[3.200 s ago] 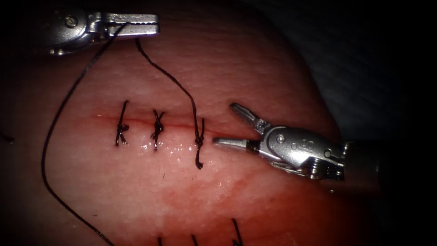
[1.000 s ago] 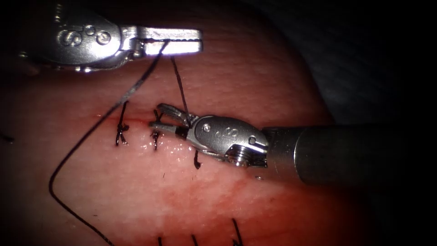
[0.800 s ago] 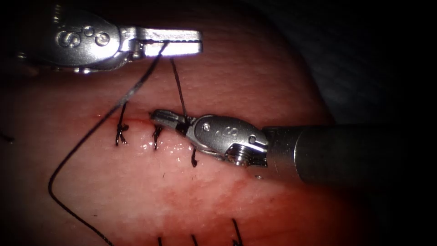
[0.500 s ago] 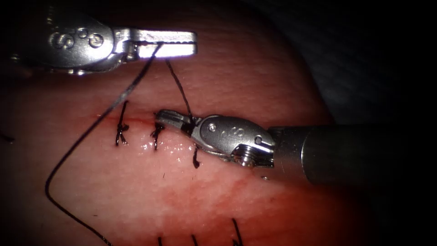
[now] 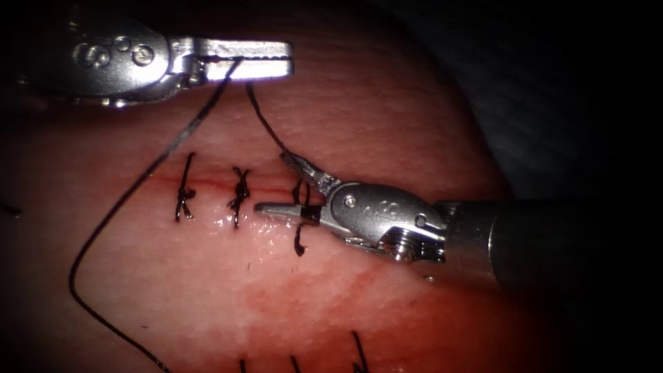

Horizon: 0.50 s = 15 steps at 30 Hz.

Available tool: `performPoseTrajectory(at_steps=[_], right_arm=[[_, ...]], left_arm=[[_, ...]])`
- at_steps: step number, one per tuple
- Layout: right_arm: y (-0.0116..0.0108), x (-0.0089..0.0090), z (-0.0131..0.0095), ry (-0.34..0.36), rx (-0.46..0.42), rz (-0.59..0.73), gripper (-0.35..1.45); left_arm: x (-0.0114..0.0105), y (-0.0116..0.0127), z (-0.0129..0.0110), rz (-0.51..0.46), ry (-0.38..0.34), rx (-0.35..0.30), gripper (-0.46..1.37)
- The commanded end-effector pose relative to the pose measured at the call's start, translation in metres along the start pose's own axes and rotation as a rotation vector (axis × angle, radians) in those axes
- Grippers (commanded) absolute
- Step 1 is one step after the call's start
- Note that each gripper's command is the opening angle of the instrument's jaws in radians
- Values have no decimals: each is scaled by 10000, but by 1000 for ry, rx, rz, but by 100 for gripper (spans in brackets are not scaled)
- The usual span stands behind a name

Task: Wound Closure
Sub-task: Pull the suture up with the left arm to tension and cut the suture with the right arm

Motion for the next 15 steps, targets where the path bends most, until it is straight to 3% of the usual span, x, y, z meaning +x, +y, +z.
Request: performPoseTrajectory(at_steps=[1, 15], right_arm=[[0, 0, 1, 6, 3, 1, 142], [-10, 5, 38, 10, -34, -2, 139]], left_arm=[[1, 1, 0, 0, 0, -3, -35], [4, 3, 5, -1, -2, 2, -35]])
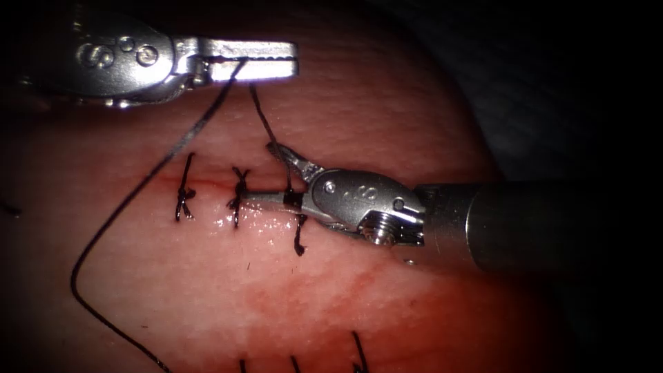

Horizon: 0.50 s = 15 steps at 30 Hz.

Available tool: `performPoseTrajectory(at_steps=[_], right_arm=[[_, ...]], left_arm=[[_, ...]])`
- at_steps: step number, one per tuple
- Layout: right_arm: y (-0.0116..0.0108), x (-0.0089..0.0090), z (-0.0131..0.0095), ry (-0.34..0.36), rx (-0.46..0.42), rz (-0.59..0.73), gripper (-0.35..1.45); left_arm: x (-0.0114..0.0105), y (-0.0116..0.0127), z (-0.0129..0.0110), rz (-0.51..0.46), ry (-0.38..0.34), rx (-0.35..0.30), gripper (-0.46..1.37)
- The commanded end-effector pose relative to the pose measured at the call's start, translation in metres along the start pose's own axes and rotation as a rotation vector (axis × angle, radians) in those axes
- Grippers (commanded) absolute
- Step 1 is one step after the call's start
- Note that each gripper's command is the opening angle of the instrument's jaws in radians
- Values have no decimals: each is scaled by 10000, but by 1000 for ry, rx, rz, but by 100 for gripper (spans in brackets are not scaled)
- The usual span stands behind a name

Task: Wound Closure
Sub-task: Pull the suture up with the left arm to tension and cut the suture with the right arm

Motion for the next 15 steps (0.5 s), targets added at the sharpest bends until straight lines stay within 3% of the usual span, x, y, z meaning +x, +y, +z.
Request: performPoseTrajectory(at_steps=[1, 13, 15], right_arm=[[-3, 1, 2, 0, 4, 0, 138], [-9, 1, 7, -3, 2, -1, 134], [-10, 1, 9, -3, 1, -1, 123]], left_arm=[[0, 0, 1, 0, 1, -3, -35], [2, 2, 4, 0, 4, -2, -35], [3, 2, 4, 0, 3, -1, -35]])
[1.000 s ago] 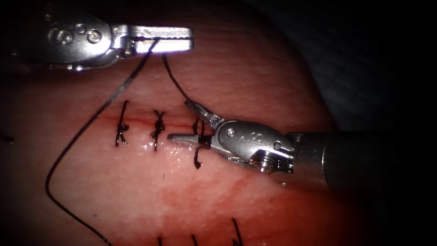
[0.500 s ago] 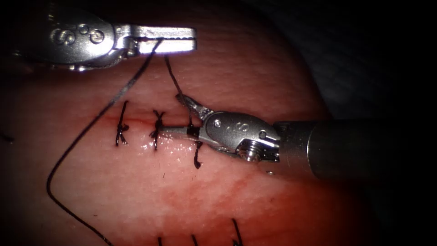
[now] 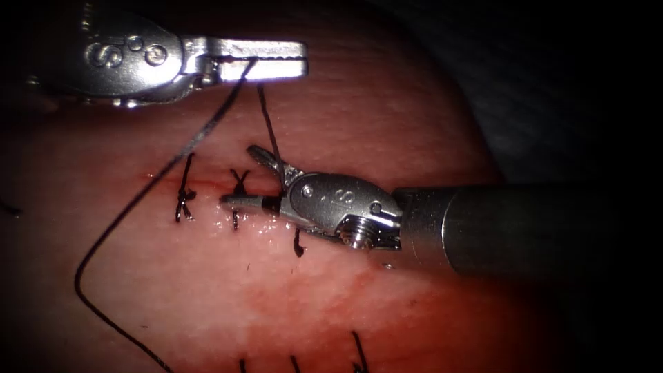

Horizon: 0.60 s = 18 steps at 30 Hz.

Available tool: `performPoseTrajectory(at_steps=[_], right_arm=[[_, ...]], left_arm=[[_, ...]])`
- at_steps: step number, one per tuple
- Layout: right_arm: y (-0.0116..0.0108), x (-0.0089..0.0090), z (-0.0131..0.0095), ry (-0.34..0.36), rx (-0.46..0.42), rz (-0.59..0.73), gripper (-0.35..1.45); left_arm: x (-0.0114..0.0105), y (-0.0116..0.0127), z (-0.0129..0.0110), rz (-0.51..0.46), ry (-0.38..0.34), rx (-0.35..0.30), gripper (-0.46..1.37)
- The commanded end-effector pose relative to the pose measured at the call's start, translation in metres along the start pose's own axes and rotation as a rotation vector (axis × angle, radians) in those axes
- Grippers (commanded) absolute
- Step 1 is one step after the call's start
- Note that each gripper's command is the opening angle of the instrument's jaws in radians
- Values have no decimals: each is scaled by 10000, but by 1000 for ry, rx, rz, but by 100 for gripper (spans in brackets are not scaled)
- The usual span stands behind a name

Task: Wound Closure
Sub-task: Pull the suture up with the left arm to tension and cut the suture with the right arm

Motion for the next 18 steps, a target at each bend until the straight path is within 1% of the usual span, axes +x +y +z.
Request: performPoseTrajectory(at_steps=[1, 2, 4, 5, 6, 11, 18], right_arm=[[0, 0, 0, 0, 6, 1, 113], [0, 0, 0, 0, 6, 1, 100], [-1, 1, 1, 6, 17, 0, 43], [-1, 1, 1, 9, 22, 0, 28], [-1, 1, 0, 18, 50, 0, -35], [-2, 3, -1, 2, 95, 0, -35], [-1, 9, -9, 3, 100, 5, -35]], left_arm=[[1, 0, 0, 0, 2, -3, -35], [1, 1, 0, 0, 2, -3, -35], [2, 1, 0, 0, 2, -3, -35], [2, 1, 0, 0, 2, -3, -35], [3, 2, -1, 0, 2, -3, -35], [5, 3, -1, 0, 3, -3, -35], [5, 3, -2, 0, 4, -5, -35]])
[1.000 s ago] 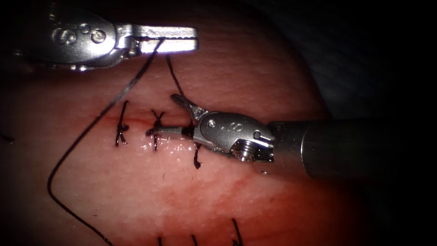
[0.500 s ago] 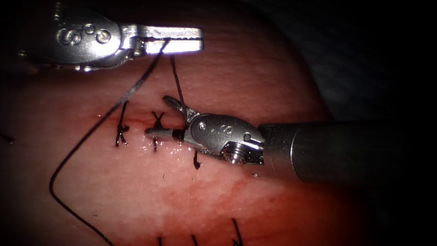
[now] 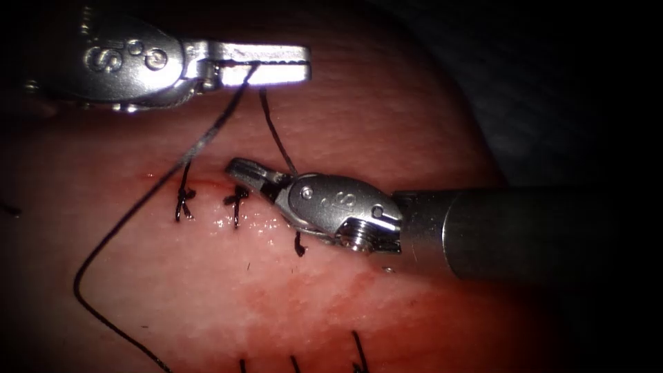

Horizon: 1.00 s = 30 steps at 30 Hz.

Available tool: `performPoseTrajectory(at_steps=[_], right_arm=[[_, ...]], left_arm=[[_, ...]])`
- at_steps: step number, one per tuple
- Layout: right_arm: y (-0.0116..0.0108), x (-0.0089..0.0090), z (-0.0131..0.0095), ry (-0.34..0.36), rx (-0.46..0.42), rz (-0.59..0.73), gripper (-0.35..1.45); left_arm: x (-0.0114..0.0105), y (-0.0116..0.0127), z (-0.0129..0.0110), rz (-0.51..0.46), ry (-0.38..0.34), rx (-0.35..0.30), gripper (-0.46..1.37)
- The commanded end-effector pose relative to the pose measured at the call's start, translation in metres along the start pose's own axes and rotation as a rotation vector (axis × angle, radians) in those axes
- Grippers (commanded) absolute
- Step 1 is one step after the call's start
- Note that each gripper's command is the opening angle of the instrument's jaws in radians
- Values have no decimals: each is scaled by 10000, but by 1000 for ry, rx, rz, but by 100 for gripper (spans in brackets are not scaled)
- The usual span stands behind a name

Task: Wound Closure
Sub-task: Pull the suture up with the left arm to tension and cut the suture with the right arm, then set the cut suture end down from the left hand

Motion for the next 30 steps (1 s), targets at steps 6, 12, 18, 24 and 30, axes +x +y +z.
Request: performPoseTrajectory(at_steps=[6, 12, 18, 24, 30], right_arm=[[7, 1, -14, 78, -3, -31, 97], [13, -6, -47, 28, -25, -88, 137], [30, -9, -85, -16, -72, -106, 144], [41, -9, -111, -17, -76, -113, 144], [64, -3, -159, -42, -118, -136, 144]], left_arm=[[-3, -3, -2, 0, 2, -5, -35], [-7, -6, -4, -1, 6, -2, -35], [-8, -8, -4, -1, 6, -2, -35], [-7, -5, -3, 1, 7, 2, -35], [2, 13, 2, 16, 32, -12, -35]])
